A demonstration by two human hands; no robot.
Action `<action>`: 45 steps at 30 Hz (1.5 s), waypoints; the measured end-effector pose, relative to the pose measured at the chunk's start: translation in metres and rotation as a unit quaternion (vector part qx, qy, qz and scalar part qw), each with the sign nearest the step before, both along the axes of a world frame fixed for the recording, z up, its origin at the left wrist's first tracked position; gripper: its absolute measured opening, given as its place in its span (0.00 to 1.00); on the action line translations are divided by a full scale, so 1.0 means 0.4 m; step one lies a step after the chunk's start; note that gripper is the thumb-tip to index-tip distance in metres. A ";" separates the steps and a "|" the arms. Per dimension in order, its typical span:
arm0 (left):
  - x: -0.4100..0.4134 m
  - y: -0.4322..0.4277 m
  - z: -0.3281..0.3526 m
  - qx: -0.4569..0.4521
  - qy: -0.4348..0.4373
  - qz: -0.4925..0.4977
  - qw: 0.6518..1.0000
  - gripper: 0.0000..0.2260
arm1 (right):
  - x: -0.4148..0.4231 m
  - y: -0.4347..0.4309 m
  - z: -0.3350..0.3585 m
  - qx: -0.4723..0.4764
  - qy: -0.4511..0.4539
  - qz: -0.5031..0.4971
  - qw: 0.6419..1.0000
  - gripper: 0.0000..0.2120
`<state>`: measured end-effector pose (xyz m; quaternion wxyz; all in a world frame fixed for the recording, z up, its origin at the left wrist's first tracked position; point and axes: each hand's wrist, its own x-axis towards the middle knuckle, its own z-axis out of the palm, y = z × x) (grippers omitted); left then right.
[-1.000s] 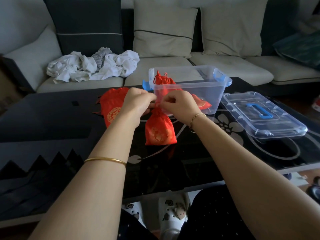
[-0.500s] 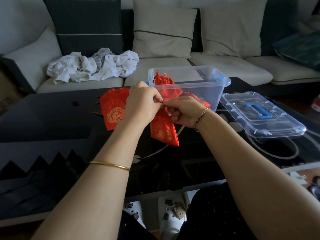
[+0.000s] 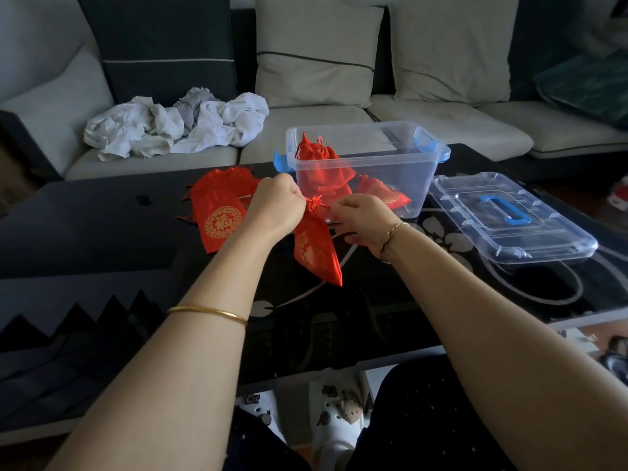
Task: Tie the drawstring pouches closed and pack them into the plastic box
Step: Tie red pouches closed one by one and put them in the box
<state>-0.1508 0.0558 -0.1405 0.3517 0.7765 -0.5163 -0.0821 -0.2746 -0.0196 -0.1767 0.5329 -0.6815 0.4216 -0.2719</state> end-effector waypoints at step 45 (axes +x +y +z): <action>0.265 -0.013 -0.226 0.172 0.036 0.279 0.944 0.17 | 0.346 0.039 0.018 -0.351 0.265 0.076 0.895 0.13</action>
